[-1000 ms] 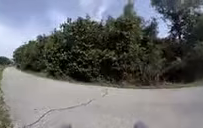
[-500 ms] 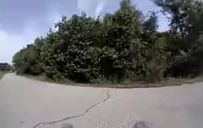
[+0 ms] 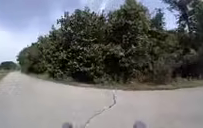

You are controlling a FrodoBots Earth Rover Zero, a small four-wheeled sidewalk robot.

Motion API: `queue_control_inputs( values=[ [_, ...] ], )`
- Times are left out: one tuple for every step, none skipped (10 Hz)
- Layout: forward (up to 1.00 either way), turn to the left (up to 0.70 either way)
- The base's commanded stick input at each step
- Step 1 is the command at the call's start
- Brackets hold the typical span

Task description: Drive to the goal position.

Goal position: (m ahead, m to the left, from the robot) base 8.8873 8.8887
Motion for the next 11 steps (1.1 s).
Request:
queue_control_inputs(
  values=[
    [0.70, 0.14],
    [0.70, 0.14],
    [0.70, 0.14],
    [0.70, 0.14],
    [0.63, 0.19],
    [0.00, 0.70],
    [0.00, 0.70],
    [0.00, 0.70],
    [0.00, 0.70],
    [0.00, 0.70],
    [0.00, 0.70]
  ],
)
